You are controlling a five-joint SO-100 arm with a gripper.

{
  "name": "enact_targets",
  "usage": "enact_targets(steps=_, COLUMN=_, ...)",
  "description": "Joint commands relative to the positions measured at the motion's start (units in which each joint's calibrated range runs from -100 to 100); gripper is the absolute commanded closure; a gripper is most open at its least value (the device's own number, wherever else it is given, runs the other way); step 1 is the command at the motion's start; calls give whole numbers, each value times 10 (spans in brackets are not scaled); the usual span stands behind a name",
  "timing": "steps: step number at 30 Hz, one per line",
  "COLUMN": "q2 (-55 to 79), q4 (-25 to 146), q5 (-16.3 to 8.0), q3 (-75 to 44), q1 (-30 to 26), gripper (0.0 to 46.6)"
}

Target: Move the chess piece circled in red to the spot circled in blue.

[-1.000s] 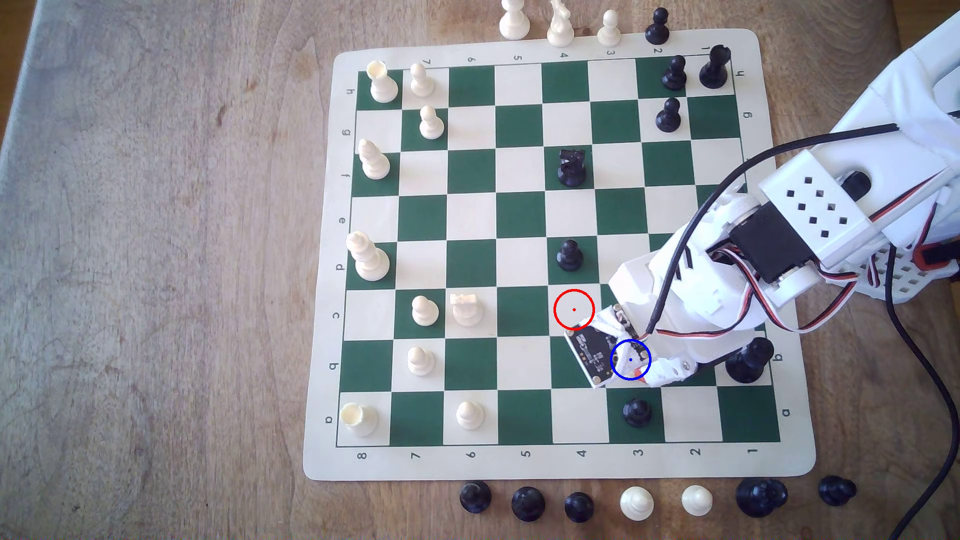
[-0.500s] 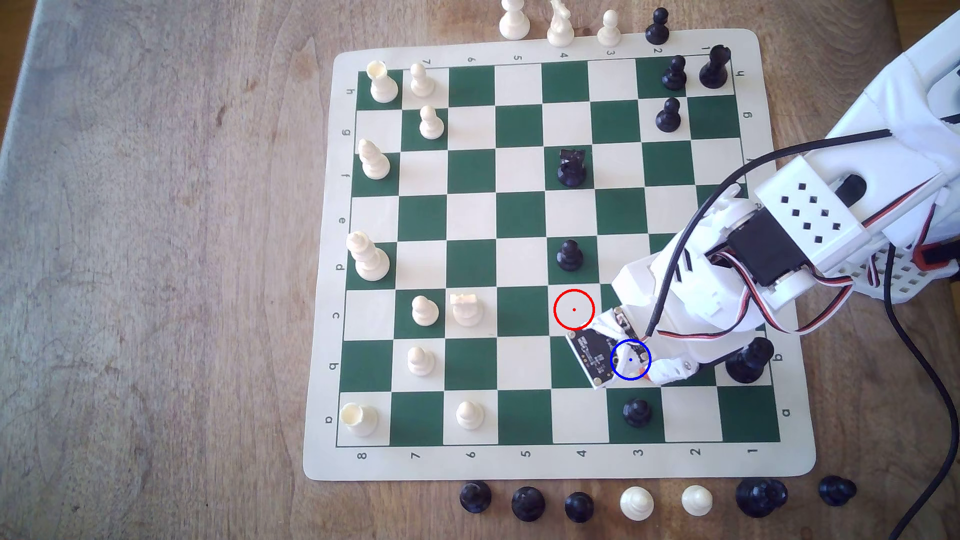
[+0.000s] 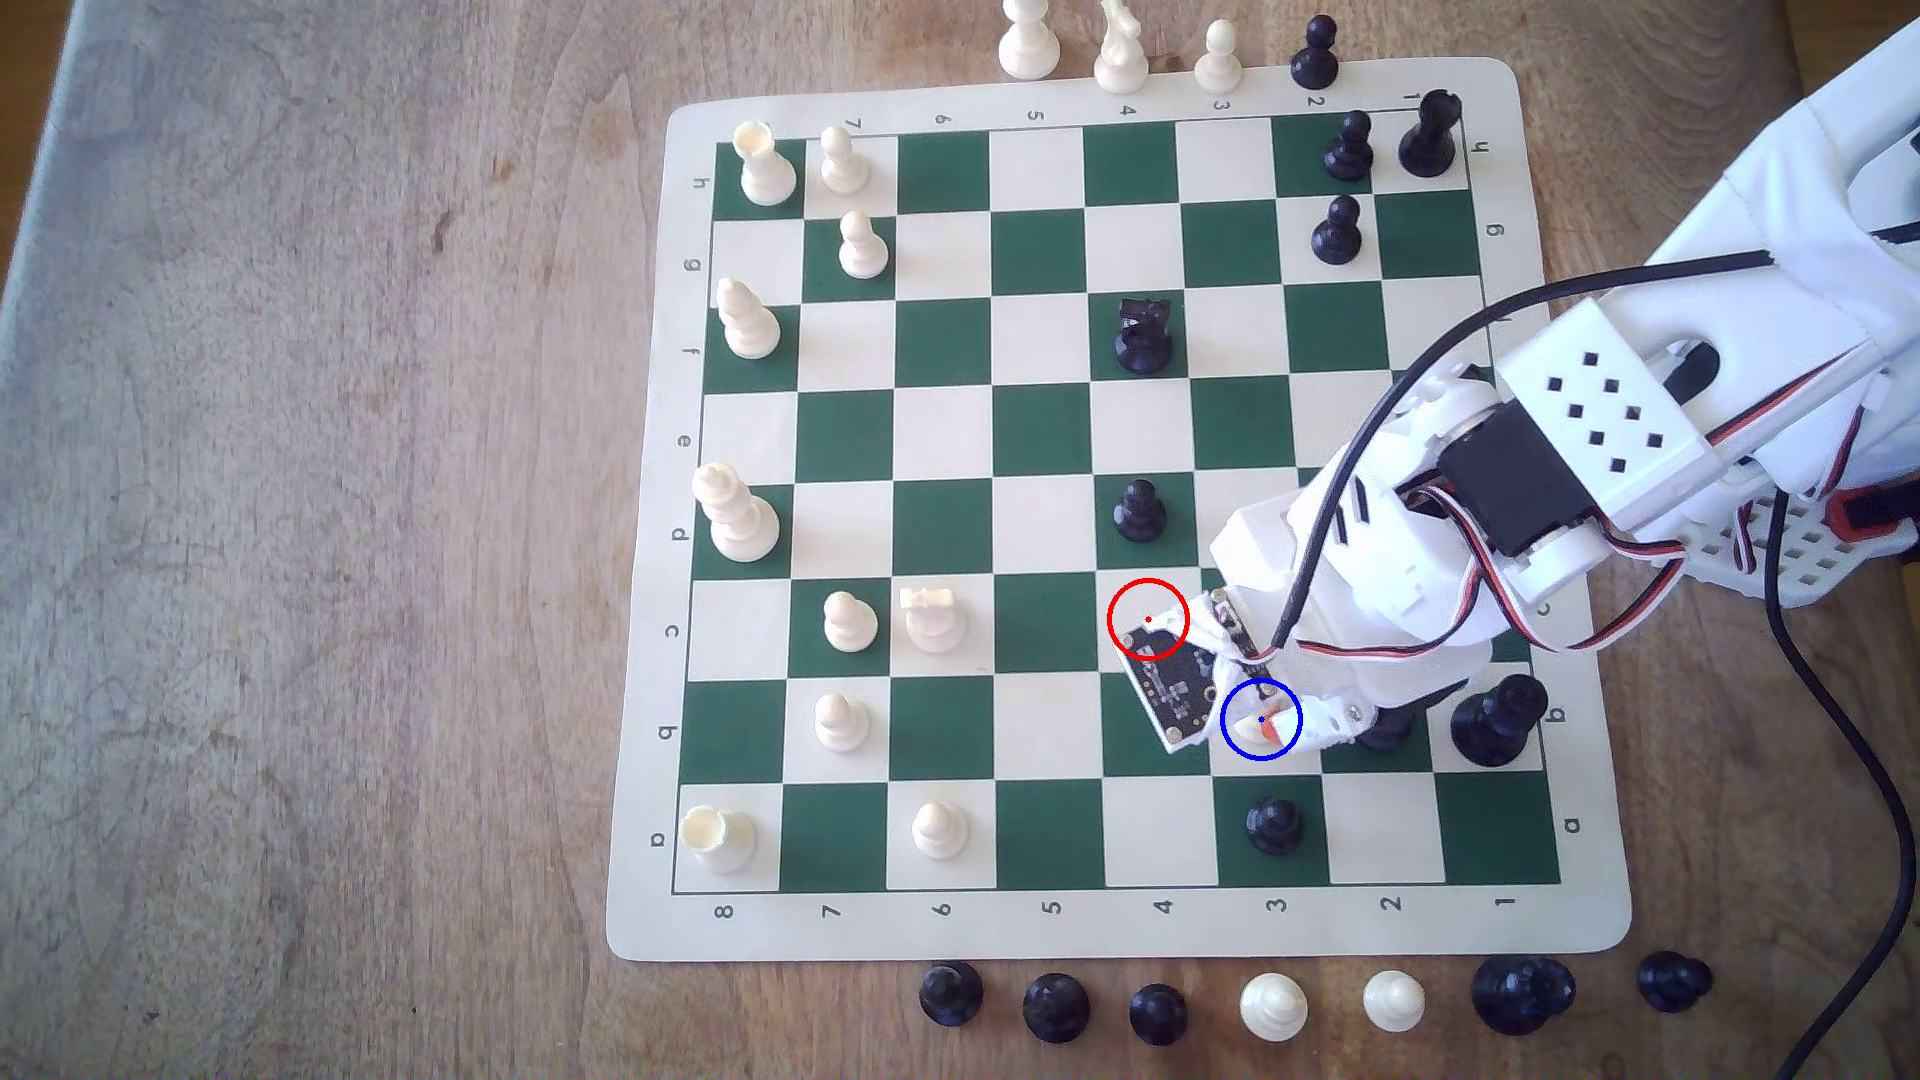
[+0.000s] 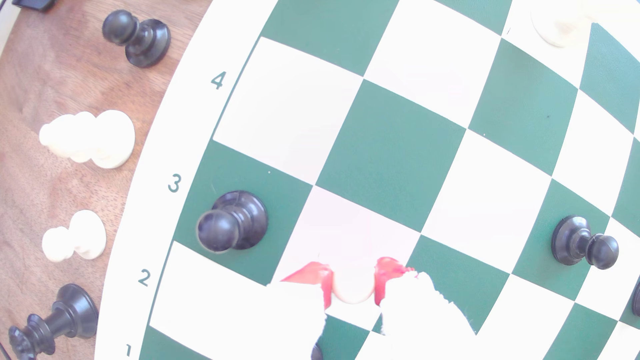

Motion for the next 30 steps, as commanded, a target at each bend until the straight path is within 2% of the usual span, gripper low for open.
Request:
enact_targets(steps=1, q2=2, q4=-1, q5=1, q3=-4, q1=2, gripper=401)
enact_targets(steps=8, q2=1, q4=7, q5=2, q3=-4, q1=0, gripper=351)
enact_targets(steps=13, q2=-2, q4=23, q5=2, q3=-14, q1=1, gripper=344)
enact_targets(steps=19, q2=-39, q4=118, q5=-1, q3=-98, q1=-4, gripper=337)
enact_targets(steps=30, q2=-79, q4=213, q5=-10, q3=-174, q1=-16, gripper=335)
